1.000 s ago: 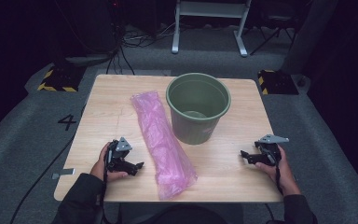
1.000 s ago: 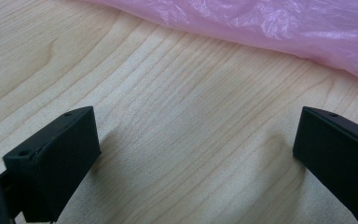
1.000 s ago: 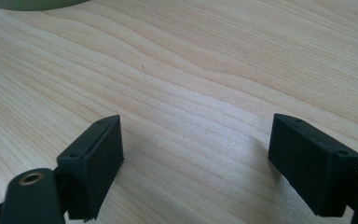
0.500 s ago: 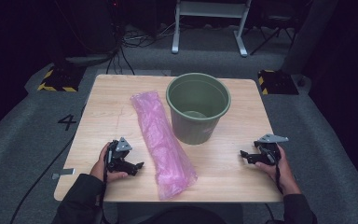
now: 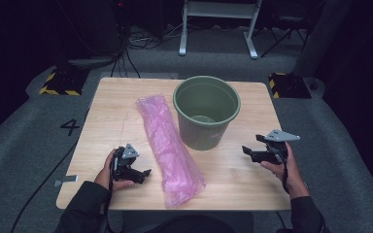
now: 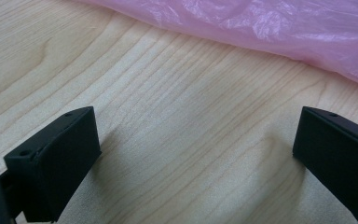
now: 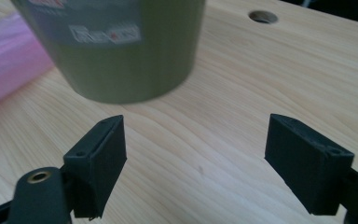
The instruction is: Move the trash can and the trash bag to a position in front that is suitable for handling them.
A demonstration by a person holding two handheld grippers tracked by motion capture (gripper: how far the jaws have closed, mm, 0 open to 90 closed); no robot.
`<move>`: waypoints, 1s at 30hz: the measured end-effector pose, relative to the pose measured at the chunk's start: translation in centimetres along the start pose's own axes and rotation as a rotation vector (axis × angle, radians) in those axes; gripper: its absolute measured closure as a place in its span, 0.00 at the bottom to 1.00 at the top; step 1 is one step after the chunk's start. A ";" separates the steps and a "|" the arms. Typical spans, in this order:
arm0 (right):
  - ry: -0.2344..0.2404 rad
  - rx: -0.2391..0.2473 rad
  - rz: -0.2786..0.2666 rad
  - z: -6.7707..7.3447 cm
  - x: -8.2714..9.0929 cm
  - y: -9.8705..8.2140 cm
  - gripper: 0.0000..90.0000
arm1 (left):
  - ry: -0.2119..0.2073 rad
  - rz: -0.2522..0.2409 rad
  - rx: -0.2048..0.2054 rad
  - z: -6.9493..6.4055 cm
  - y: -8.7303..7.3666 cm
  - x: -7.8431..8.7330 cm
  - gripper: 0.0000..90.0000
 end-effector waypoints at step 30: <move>0.106 0.090 -0.019 3.3 -8.5 5.6 0.23 | -0.038 -0.008 -0.035 -2.4 0.5 -0.1 0.00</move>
Point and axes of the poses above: each handheld gripper's, and its own axes: x roughly backward along the jaws, y roughly out of its top, z roughly to its left, the point moved 5 cm from there along -x, roughly forward along the jaws, and after that the axes turned 10 degrees about y, right-handed, at the moved point
